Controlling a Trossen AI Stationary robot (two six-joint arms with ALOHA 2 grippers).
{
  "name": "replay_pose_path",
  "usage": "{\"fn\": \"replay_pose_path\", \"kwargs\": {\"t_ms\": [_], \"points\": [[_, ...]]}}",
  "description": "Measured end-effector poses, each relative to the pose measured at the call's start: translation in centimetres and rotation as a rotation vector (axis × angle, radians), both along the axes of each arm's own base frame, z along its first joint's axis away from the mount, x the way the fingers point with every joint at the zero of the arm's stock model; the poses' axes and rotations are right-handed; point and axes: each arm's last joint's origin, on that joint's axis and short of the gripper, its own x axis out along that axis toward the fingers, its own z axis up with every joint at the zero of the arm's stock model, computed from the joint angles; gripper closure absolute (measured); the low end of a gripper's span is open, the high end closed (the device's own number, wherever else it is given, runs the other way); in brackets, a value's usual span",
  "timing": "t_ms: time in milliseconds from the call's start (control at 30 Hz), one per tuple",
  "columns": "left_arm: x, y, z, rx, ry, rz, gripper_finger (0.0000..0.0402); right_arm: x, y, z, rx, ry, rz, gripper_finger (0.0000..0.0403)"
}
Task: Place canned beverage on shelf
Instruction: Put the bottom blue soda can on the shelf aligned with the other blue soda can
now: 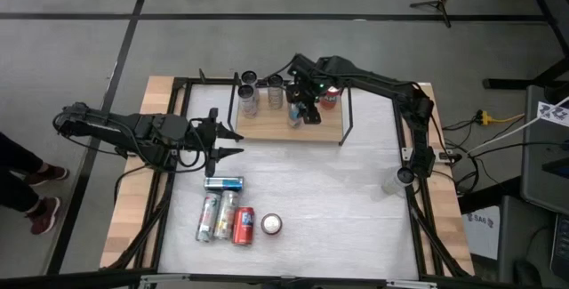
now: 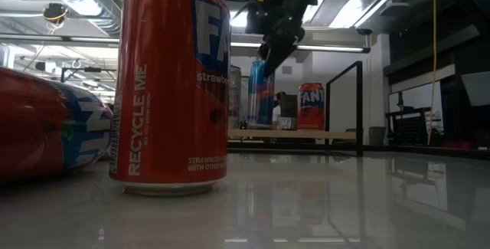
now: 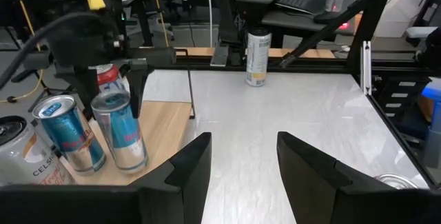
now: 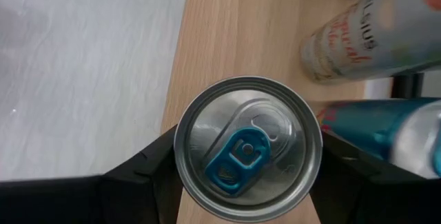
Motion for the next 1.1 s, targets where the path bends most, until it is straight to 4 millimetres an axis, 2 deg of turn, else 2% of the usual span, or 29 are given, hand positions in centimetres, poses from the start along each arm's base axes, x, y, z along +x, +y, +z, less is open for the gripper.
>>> {"fn": "replay_pose_path", "kwargs": {"t_ms": [300, 1100], "points": [[0.00, -0.01, 0.00, 0.000, 0.000, -0.001, 0.0244, 0.36, -0.21, -0.75, -0.001, 0.014, 0.003, 0.0169], [0.00, 0.00, 0.00, 0.002, 0.001, -0.001, 0.0243, 0.58, -0.24, -0.69, -0.024, -0.005, 0.022, 0.0168]]}}
